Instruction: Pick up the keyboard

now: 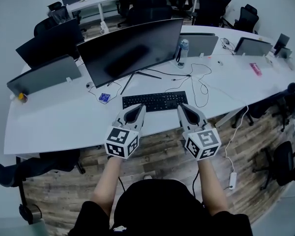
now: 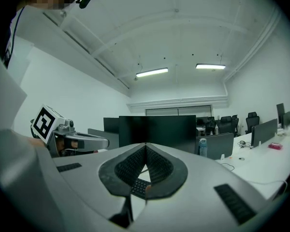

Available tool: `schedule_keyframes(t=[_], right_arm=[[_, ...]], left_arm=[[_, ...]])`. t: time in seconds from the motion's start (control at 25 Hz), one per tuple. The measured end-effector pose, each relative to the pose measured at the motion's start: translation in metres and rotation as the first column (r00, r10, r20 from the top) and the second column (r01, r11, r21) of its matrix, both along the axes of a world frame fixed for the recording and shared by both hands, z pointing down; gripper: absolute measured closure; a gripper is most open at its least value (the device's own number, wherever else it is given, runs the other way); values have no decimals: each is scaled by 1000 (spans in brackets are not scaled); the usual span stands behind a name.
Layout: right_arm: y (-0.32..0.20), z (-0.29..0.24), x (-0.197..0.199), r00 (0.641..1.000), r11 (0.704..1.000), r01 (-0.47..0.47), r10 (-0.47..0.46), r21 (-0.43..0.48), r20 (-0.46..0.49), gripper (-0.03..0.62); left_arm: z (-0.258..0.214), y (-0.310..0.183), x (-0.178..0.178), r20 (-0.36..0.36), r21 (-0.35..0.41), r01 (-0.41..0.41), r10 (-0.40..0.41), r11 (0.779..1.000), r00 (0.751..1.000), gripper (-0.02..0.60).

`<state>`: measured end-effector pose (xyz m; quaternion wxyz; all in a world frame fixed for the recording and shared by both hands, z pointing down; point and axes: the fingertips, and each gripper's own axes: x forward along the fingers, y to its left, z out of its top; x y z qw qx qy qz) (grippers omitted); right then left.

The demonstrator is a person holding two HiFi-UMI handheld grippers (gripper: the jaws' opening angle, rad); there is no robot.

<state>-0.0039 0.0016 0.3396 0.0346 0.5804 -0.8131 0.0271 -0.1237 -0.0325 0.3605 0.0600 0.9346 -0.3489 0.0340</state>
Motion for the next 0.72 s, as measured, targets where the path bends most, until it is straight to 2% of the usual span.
schedule_keyframes(t=[0.28,0.72], right_arm=[[-9,-3,-1,1000,1000,-14,14,-4,-14,589],[-33,5,20,1000,1000,-7,7,-15,-9,591]], left_arm=[[1,-9,2,-30,-14,-27,26,1000,999,580],[3,-28,26,-31,-8,-49,49,999,998,578]])
